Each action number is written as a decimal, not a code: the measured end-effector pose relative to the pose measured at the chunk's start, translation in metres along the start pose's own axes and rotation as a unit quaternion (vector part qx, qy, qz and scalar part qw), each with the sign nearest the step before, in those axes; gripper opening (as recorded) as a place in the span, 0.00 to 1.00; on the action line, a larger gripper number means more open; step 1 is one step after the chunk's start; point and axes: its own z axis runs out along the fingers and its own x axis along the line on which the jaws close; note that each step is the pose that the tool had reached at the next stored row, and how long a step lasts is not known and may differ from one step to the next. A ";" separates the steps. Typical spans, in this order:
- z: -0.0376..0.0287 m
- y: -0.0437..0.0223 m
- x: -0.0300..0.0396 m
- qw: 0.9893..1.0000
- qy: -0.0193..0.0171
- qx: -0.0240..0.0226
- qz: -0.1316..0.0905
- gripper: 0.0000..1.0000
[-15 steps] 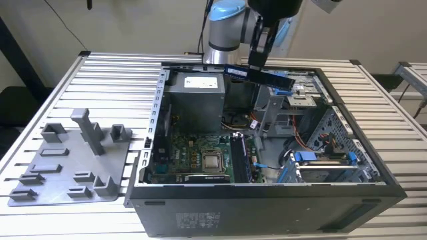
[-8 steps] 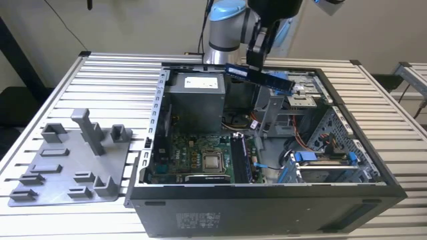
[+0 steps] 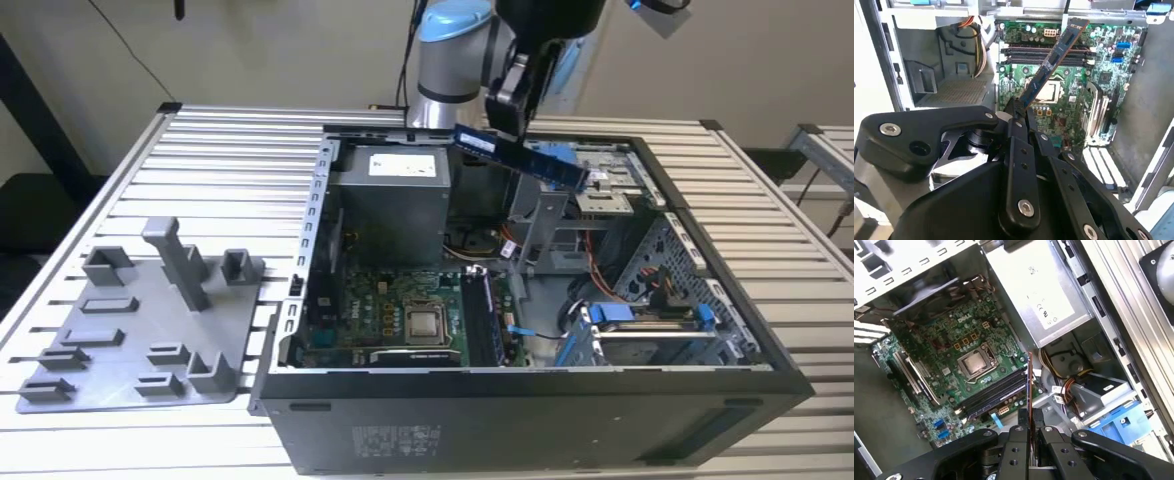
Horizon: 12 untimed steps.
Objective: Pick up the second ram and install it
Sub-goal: 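Insert the second ram into the second slot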
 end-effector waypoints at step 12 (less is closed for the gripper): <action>0.0023 0.0000 0.0002 0.996 -0.003 0.003 0.089 0.14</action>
